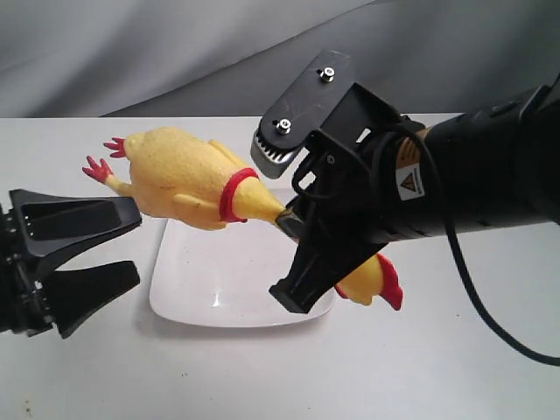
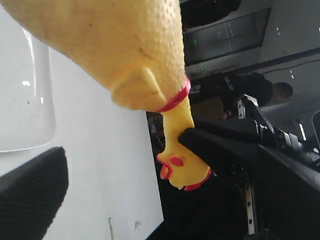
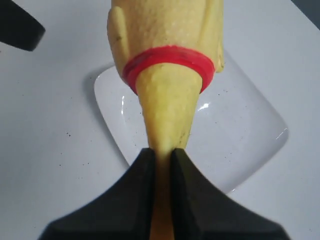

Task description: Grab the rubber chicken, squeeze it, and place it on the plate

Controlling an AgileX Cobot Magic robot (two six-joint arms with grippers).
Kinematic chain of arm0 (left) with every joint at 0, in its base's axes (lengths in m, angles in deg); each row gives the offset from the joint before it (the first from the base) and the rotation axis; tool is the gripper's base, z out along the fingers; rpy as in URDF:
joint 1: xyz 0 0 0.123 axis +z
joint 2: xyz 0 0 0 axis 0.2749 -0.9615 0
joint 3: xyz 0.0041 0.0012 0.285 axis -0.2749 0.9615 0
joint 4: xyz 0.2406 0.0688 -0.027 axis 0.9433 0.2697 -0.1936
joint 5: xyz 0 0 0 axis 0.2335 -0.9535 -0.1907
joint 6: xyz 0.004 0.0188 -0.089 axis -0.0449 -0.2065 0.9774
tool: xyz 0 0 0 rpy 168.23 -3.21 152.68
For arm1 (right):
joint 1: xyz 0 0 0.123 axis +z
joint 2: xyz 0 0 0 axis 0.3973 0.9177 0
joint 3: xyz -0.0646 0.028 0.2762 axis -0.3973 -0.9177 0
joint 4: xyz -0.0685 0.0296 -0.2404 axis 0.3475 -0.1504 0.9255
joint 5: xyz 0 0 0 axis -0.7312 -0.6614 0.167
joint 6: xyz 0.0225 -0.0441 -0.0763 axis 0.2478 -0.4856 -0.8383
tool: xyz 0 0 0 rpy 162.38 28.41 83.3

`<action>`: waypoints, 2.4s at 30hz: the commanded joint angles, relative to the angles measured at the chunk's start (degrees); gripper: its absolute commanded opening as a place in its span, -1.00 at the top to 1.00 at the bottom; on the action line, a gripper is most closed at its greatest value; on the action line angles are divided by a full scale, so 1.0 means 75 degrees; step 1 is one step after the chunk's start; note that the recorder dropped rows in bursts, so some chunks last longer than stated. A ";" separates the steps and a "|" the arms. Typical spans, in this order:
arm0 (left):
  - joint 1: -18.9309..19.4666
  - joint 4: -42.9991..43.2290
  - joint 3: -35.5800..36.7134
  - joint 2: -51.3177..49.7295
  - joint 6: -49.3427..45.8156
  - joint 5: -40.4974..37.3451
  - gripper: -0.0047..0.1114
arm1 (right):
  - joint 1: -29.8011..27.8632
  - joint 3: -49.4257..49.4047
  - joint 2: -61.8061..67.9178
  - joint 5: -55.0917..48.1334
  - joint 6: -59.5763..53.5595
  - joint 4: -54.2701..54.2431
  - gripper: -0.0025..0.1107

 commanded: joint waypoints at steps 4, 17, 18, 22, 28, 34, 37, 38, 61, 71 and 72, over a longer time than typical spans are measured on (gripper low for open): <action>-0.0136 -0.0855 -0.0580 -0.2279 -0.1567 0.0956 -0.71 | -0.0007 0.0025 -0.0038 0.0277 -0.0019 -0.0236 0.96; -0.1372 -0.1474 -0.1911 -0.3126 -0.1918 0.0956 -0.71 | -0.0007 0.0025 -0.0038 0.0034 -0.0055 -0.0528 0.96; -0.1372 -0.1474 -0.1980 -0.3126 -0.1952 0.0956 -0.71 | -0.0007 0.0025 -0.0038 -0.0022 -0.0055 -0.0549 0.96; -0.1372 -0.1588 -0.2017 -0.3126 -0.2154 0.0775 -0.71 | -0.0007 0.0025 -0.0038 -0.0066 -0.0072 -0.0662 0.96; -0.1372 -0.1877 -0.2017 -0.3126 -0.2281 0.0838 -0.71 | -0.0007 0.0025 -0.0038 -0.0135 -0.0127 -0.0730 0.96; -0.1372 -0.2214 -0.2035 -0.3126 -0.2296 -0.0096 -0.70 | -0.0007 0.0025 -0.0038 -0.0151 -0.0694 -0.1341 0.96; -0.1372 -0.2194 -0.2095 -0.3126 -0.2296 -0.0665 -0.65 | -0.0007 0.0025 -0.0038 -0.0184 -0.1105 -0.1808 0.96; -0.1372 -0.2250 -0.2095 -0.3126 -0.2296 -0.0639 -0.63 | -0.0007 0.0025 -0.0038 -0.0204 -0.1134 -0.1832 0.96; -0.1372 -0.1987 -0.2095 -0.3126 -0.2913 -0.0603 0.87 | -0.0007 0.0025 -0.0038 -0.0313 -0.1162 -0.1777 0.96; -0.1372 -0.1979 -0.2095 -0.3126 -0.2865 -0.0133 -0.88 | -0.0007 0.0025 -0.0038 -0.0313 -0.1162 -0.1777 0.96; -0.1372 -0.1979 -0.2095 -0.3126 -0.2865 -0.0133 -0.87 | -0.0007 0.0025 -0.0038 -0.0313 -0.1162 -0.1777 0.96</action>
